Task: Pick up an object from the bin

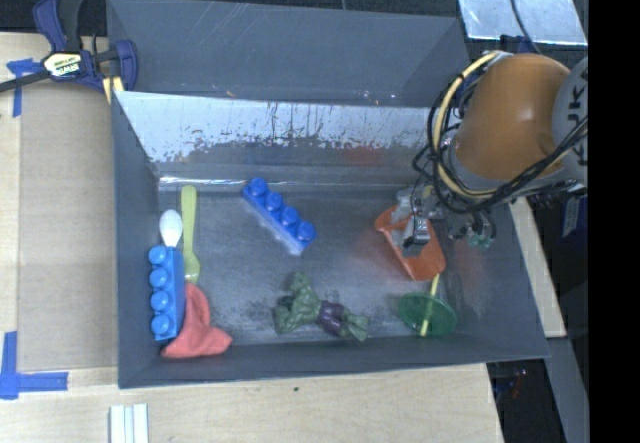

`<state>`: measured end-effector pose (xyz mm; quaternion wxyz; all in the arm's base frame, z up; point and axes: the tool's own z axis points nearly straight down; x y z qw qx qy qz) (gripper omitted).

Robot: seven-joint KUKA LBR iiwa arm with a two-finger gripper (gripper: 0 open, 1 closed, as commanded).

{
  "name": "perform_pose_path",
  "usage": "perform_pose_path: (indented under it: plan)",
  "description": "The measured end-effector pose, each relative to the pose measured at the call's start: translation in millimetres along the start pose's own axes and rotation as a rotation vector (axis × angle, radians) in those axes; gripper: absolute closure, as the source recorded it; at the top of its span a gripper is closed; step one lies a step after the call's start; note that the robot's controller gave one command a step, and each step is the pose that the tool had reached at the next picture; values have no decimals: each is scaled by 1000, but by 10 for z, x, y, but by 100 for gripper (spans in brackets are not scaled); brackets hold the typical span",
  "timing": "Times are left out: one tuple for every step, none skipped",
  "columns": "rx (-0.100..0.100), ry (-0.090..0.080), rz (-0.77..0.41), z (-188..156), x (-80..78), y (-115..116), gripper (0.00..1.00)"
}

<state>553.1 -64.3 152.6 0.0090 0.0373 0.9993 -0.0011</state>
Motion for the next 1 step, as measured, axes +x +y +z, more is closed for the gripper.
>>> perform_pose_path:
  plan:
    - [0, 0, -12, -658, -154, -97, 100]
